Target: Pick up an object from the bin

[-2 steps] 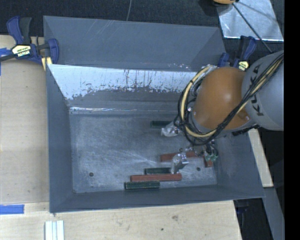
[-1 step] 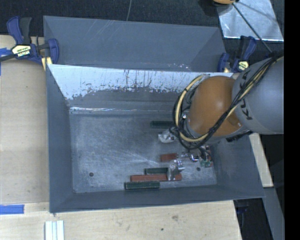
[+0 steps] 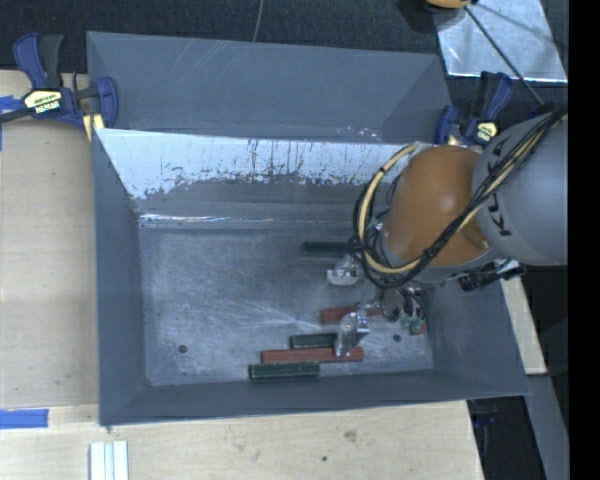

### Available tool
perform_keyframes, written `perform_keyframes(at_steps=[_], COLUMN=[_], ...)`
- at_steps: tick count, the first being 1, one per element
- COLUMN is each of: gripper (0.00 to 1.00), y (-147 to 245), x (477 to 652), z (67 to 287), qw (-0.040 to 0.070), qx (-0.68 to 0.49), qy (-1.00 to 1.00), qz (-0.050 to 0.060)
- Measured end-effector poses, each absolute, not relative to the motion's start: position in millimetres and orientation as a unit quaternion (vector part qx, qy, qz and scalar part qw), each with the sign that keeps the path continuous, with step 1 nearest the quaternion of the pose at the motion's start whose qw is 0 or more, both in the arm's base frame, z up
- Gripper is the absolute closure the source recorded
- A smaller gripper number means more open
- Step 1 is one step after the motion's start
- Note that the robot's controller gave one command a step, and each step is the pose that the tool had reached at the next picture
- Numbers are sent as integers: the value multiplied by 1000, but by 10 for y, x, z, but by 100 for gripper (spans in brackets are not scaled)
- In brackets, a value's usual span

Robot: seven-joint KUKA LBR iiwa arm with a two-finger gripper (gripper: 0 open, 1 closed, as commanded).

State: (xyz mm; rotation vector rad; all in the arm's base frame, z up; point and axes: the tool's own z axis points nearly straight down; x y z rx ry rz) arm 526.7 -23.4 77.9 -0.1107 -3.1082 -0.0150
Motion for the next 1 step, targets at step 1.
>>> perform_keyframes(at_steps=[1], gripper=[100], y=[-235], x=[5268], z=[781], qw=[16], qx=[-36], qy=[-999], qz=[-5])
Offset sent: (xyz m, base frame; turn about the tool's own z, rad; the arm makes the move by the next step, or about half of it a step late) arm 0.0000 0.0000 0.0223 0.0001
